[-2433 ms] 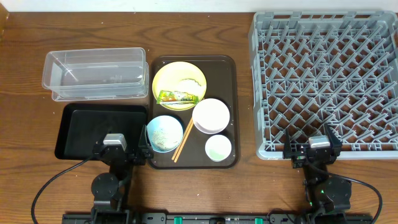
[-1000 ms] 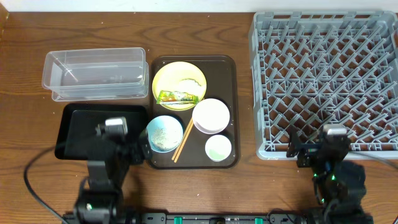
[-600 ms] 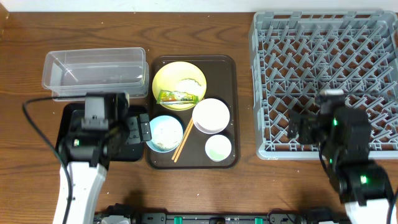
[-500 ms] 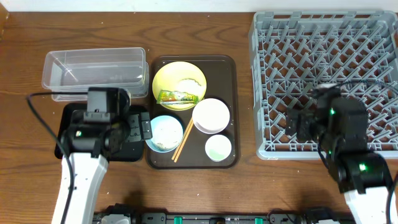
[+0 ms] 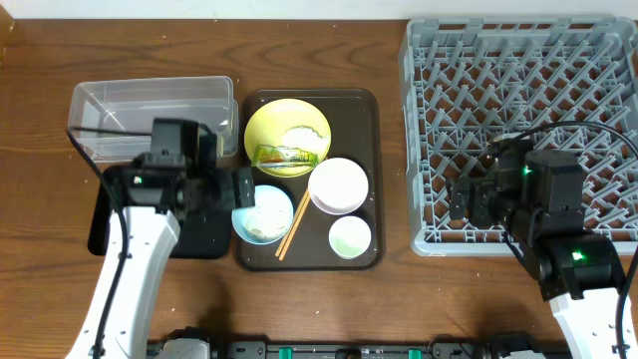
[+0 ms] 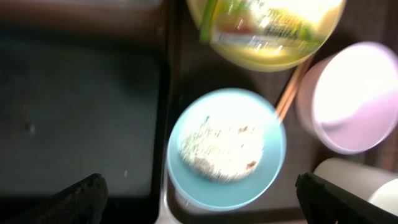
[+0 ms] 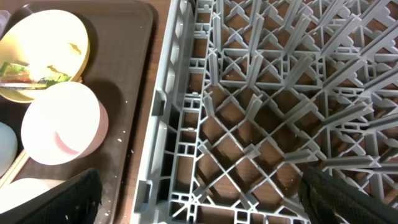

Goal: Sort waste into correct bins and load items into the dishwasher rack
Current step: 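Reach the left gripper to the green snack wrapper on the yellow plate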

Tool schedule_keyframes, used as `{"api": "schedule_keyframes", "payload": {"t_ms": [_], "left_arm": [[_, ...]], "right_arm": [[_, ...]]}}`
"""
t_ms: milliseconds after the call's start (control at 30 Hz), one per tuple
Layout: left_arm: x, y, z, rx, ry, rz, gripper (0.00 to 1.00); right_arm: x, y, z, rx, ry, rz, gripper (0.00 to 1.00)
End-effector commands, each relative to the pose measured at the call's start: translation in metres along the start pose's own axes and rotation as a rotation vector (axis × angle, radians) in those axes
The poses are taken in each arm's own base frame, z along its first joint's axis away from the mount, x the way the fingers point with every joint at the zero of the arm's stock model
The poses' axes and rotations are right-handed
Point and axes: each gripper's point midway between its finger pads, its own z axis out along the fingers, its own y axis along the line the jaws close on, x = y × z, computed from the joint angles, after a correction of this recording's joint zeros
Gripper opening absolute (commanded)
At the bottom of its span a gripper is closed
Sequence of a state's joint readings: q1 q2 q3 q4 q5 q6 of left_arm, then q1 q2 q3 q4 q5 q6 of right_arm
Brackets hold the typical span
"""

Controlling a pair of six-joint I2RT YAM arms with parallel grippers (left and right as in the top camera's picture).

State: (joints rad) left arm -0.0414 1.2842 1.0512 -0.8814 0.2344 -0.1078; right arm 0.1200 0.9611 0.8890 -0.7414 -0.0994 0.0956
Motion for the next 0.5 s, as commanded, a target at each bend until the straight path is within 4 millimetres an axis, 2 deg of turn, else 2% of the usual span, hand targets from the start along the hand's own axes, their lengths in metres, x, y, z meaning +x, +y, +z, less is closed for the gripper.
{"api": "schedule_keyframes", "payload": {"t_ms": [0, 133, 233, 333, 467], "left_arm": [[-0.038, -0.015, -0.018, 0.043, -0.085, 0.008, 0.99], [-0.077, -0.028, -0.02, 0.067, -0.161, 0.007, 0.99], [-0.095, -0.041, -0.006, 0.092, -0.184, -0.016, 0.99], [-0.095, -0.053, 0.017, 0.107, -0.146, -0.07, 0.98], [-0.08, -0.068, 0.054, 0.106, -0.033, -0.206, 0.98]], "right_arm": [[-0.01, 0.001, -0.007, -0.008, -0.03, 0.012, 0.99], [-0.01, 0.001, -0.007, -0.008, -0.029, 0.02, 0.99], [-0.01, 0.001, -0.007, -0.008, -0.029, 0.019, 0.99], [-0.01, 0.001, -0.007, -0.007, -0.029, 0.019, 0.99], [-0.01, 0.001, -0.007, -0.007, -0.029, 0.019, 0.99]]}}
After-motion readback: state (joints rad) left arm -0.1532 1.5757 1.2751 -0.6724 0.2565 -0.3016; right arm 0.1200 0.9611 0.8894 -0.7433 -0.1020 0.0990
